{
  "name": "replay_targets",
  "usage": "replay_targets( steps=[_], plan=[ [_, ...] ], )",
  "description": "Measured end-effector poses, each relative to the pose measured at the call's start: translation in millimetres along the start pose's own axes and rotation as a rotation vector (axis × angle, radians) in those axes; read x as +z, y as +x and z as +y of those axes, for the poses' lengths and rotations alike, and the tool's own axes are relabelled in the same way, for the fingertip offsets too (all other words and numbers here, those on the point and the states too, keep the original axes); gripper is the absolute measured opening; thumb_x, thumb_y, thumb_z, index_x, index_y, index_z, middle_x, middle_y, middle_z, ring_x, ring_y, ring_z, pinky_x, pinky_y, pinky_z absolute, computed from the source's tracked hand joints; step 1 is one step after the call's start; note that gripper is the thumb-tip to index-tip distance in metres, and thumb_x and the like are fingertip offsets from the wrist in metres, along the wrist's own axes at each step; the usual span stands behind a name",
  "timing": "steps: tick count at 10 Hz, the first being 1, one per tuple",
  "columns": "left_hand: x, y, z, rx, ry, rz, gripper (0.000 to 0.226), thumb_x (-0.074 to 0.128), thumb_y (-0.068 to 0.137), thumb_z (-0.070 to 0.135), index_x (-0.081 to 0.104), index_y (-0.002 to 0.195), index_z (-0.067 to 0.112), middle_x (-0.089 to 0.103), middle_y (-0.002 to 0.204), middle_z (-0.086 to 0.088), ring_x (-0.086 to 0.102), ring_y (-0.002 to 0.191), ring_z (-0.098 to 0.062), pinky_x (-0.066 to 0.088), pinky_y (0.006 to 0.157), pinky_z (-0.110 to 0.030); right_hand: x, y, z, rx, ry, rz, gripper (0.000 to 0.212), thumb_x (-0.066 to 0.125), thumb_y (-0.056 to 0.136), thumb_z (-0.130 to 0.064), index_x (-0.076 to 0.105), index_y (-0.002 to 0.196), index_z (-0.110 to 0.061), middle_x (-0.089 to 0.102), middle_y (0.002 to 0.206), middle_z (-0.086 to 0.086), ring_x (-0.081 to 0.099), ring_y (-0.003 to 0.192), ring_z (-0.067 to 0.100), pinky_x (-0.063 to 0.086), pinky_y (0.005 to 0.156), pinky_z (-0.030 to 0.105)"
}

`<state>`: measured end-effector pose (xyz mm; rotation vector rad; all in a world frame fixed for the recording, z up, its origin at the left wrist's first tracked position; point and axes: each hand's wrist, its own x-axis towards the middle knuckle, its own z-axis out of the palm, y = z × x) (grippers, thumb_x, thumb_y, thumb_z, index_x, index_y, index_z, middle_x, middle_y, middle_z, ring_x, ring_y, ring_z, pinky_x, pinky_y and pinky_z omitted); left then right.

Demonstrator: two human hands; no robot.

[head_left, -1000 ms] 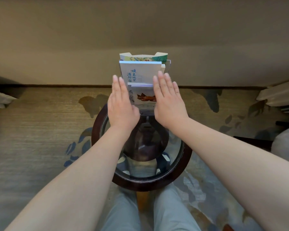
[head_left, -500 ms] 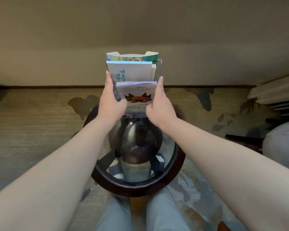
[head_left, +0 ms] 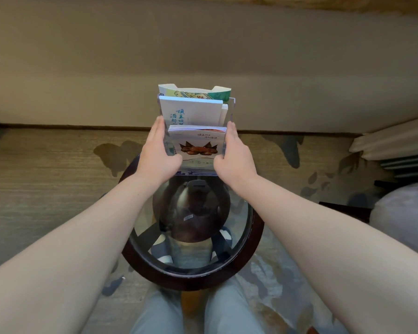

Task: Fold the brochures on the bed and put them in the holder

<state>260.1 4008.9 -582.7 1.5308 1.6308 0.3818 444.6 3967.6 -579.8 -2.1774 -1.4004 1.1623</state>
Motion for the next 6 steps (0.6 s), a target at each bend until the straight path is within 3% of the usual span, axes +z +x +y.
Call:
replay_targets(
  steps=[1,2,3,4,5,6],
  plan=[
    [-2,0,-1,-0.002,0.021,0.0,0.094,0.074,0.083,0.011,0.024,0.161,0.027,0.035,0.163,0.005,0.033,0.15,-0.016,0.044,0.116,-0.048,0,-1,4,-0.017,-0.05,0.019,0.092,0.064,0.095,-0.006,0.008,0.165,-0.027,0.031,0.167,-0.001,0.053,0.136,0.022,0.056,0.103,0.043],
    [2,-4,-1,0.021,0.014,0.037,0.088,0.072,0.085,0.011,0.027,0.159,0.029,0.036,0.162,0.007,0.034,0.147,-0.009,0.042,0.113,-0.027,0,-1,9,-0.031,-0.078,0.039,0.092,0.065,0.094,-0.006,0.009,0.164,-0.029,0.034,0.165,-0.002,0.057,0.132,0.021,0.058,0.1,0.041],
    [2,-9,-1,0.069,0.006,0.044,0.077,0.068,0.087,0.007,0.033,0.151,0.033,0.043,0.155,0.01,0.04,0.133,-0.001,0.048,0.097,-0.018,-2,0,13,-0.037,-0.163,0.035,0.095,0.068,0.094,-0.007,0.008,0.164,-0.029,0.038,0.163,-0.001,0.058,0.13,0.021,0.059,0.098,0.041],
    [-3,-9,0,0.092,0.099,0.009,0.073,0.067,0.088,0.006,0.032,0.148,0.03,0.044,0.153,0.007,0.053,0.131,-0.015,0.06,0.089,-0.033,-11,2,13,-0.077,-0.303,0.011,0.093,0.068,0.094,-0.012,0.008,0.164,-0.027,0.037,0.164,0.001,0.058,0.131,0.021,0.06,0.097,0.043],
    [-12,-7,9,0.002,0.366,-0.095,0.079,0.064,0.093,0.013,0.019,0.158,0.022,0.031,0.164,0.0,0.051,0.135,-0.025,0.058,0.099,-0.047,-20,0,6,-0.071,-0.32,-0.063,0.087,0.072,0.091,-0.013,0.021,0.161,-0.024,0.039,0.161,0.003,0.049,0.141,0.023,0.055,0.105,0.047],
    [-27,-8,29,0.022,0.792,-0.137,0.079,0.06,0.096,0.023,0.016,0.16,0.01,0.026,0.165,-0.01,0.038,0.146,-0.029,0.043,0.111,-0.047,-35,-5,-13,-0.106,-0.418,-0.043,0.07,0.075,0.088,-0.014,0.04,0.148,-0.015,0.047,0.145,0.006,0.048,0.135,0.026,0.05,0.109,0.046]
  ],
)
